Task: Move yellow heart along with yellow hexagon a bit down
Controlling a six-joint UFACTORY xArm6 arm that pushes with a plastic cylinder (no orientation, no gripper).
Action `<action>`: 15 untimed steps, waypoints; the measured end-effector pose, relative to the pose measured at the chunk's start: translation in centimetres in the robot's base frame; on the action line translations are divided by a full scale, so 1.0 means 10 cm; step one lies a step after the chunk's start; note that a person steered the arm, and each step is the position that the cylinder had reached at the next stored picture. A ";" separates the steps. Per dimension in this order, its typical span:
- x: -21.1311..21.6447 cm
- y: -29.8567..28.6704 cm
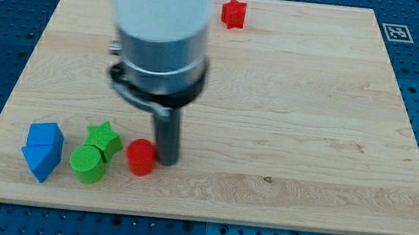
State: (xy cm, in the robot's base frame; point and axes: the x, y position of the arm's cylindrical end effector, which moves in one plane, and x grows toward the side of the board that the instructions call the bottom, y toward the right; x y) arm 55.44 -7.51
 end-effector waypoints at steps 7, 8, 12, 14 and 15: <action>-1.64 0.80; -2.12 1.17; -2.62 0.32; -2.64 0.18; -2.66 0.18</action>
State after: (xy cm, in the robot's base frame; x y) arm 28.87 -5.71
